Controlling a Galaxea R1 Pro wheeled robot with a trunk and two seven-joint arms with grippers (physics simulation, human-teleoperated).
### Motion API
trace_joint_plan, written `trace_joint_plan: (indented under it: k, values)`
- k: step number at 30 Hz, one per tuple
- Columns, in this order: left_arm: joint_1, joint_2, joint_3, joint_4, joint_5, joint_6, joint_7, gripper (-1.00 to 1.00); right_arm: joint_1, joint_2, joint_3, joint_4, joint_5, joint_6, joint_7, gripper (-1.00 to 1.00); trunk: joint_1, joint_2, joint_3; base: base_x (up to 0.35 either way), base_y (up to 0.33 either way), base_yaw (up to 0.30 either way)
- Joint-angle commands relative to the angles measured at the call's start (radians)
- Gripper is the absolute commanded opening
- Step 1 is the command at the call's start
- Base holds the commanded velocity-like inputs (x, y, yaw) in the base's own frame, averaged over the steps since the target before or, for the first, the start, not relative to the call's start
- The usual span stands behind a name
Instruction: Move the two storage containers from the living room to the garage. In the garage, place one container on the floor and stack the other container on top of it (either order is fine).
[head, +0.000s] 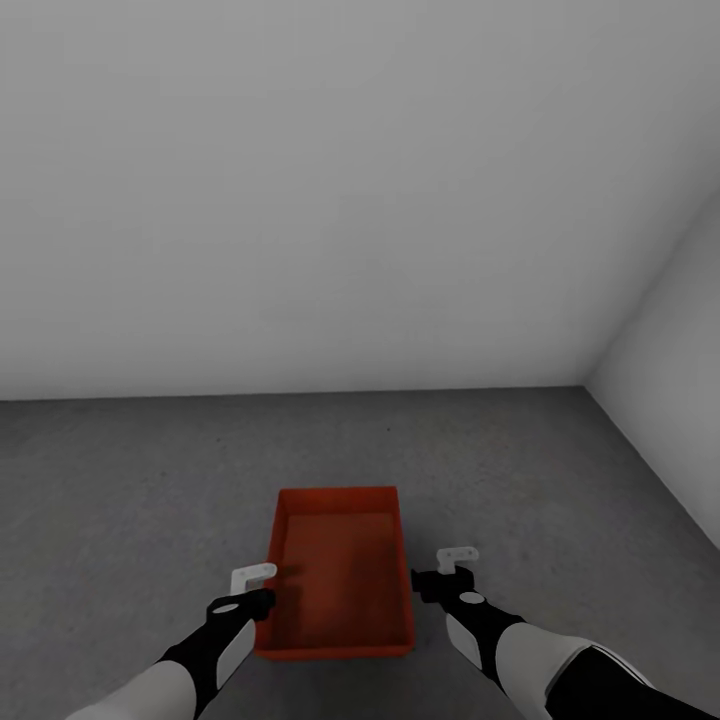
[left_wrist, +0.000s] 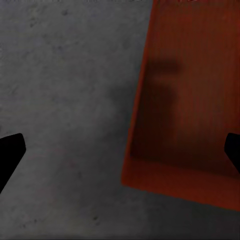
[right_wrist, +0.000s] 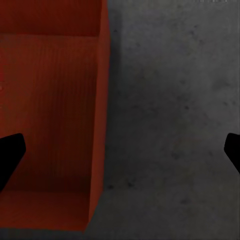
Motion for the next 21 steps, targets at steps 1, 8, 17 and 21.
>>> trace_joint_plan:
  k: [1,8,17,21]
  values:
    - [0.000,0.001,-0.009,-0.002,0.008,0.006,0.007,1.00,-0.001,0.001,0.009,0.003,-0.008,-0.005,-0.001,1.00,-0.004,0.007,0.003,0.000,0.000,0.000]
    - [0.000,0.002,-0.009,-0.001,0.008,0.006,0.007,1.00,-0.001,0.002,0.009,0.003,-0.005,0.001,0.000,1.00,-0.031,0.056,0.024,0.000,0.000,0.000]
    - [0.000,0.015,-0.009,0.002,0.054,0.006,0.007,1.00,-0.001,0.001,0.009,0.003,-0.008,0.017,-0.002,1.00,-0.065,0.119,0.053,0.000,0.000,0.000]
    - [0.000,0.016,-0.009,0.004,0.063,0.006,0.004,1.00,-0.001,-0.001,0.008,0.003,-0.008,0.016,-0.005,1.00,-0.081,0.147,0.065,0.000,0.000,0.000]
